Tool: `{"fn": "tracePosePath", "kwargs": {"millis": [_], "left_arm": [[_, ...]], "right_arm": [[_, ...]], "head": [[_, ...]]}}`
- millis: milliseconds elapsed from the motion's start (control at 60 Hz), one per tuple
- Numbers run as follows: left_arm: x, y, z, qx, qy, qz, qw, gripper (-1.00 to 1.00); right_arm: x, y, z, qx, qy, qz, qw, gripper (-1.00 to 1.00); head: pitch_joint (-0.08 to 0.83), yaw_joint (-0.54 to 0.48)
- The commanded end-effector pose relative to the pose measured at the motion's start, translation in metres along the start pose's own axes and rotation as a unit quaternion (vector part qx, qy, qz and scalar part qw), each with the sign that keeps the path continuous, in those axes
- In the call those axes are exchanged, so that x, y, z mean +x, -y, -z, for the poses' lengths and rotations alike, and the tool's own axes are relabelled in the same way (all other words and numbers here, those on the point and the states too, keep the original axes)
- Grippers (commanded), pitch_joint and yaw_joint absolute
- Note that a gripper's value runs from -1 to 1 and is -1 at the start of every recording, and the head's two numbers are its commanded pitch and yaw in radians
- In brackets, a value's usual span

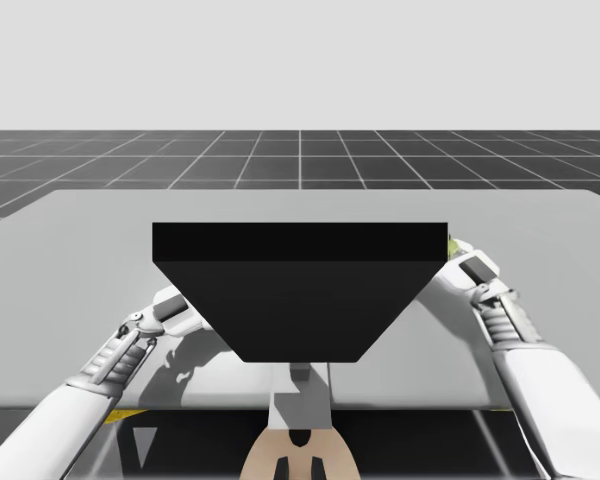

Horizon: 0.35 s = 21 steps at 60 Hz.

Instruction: Reach around the screen and pick up the object behind it.

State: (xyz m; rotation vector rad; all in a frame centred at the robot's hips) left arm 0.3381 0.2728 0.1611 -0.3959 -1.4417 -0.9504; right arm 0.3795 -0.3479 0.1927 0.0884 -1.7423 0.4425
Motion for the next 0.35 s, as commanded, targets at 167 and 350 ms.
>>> {"fn": "tracePosePath", "kwargs": {"millis": [167, 350], "left_arm": [[0.000, -0.001, -0.001, 0.004, 0.001, 0.000, 1.000, -1.00], [0.000, -0.002, -0.001, 0.007, 0.004, -0.001, 1.000, -1.00]], "right_arm": [[0.100, 0.037, 0.009, -0.134, 0.097, -0.040, 0.9855, 1.00], [0.167, 0.040, 0.003, -0.173, 0.154, -0.055, 0.9713, 1.00]], "head": [[0.127, -0.06], [0.131, -0.06]]}}
